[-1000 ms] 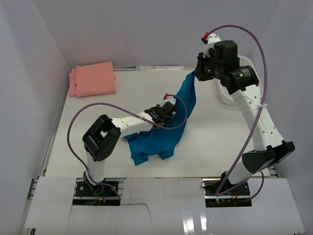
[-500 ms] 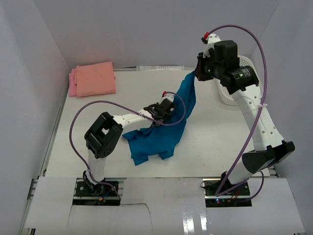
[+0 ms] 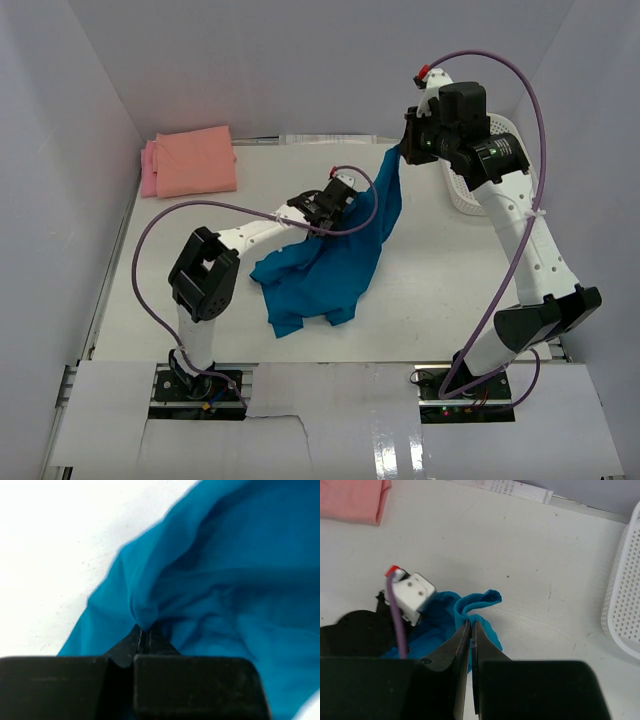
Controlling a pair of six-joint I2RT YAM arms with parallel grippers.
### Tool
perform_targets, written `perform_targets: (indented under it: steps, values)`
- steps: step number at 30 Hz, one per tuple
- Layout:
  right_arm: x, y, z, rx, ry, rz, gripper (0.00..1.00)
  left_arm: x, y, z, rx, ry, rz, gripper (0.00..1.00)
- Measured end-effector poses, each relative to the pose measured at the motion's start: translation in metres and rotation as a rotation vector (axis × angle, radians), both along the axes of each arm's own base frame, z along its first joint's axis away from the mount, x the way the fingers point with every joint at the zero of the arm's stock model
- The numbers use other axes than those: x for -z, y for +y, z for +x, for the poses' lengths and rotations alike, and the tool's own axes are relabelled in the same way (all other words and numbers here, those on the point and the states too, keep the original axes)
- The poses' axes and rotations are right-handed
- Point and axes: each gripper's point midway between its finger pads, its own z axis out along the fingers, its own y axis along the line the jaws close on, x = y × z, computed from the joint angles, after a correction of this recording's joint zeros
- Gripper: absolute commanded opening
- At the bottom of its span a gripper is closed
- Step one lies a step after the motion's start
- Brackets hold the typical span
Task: Fold and stack the t-shirts
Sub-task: Flatten out the tshirt
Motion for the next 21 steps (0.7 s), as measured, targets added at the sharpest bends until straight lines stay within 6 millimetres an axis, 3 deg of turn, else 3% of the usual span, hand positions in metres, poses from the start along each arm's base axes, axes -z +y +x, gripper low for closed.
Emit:
perform_targets:
  steps: [4, 10, 14, 18, 21]
  values:
    - [0.009, -0.007, 0.012, 0.018, 0.017, 0.001, 0.08, -0.05, 0.014, 0.013, -0.009, 0.018, -0.089, 0.0]
    - [0.029, -0.012, 0.041, 0.032, 0.049, 0.015, 0.08, -0.137, 0.103, 0.046, -0.153, -0.053, -0.17, 0.0]
    - [0.035, -0.009, 0.057, 0.026, 0.067, 0.042, 0.08, -0.152, 0.146, 0.047, -0.241, -0.06, -0.165, 0.0]
    - [0.019, 0.0, 0.054, -0.025, 0.045, 0.094, 0.08, -0.153, 0.145, 0.035, -0.229, -0.028, -0.17, 0.0]
    - [-0.003, 0.006, 0.036, -0.084, 0.01, 0.141, 0.08, -0.169, 0.134, 0.022, -0.172, -0.022, -0.232, 0.0]
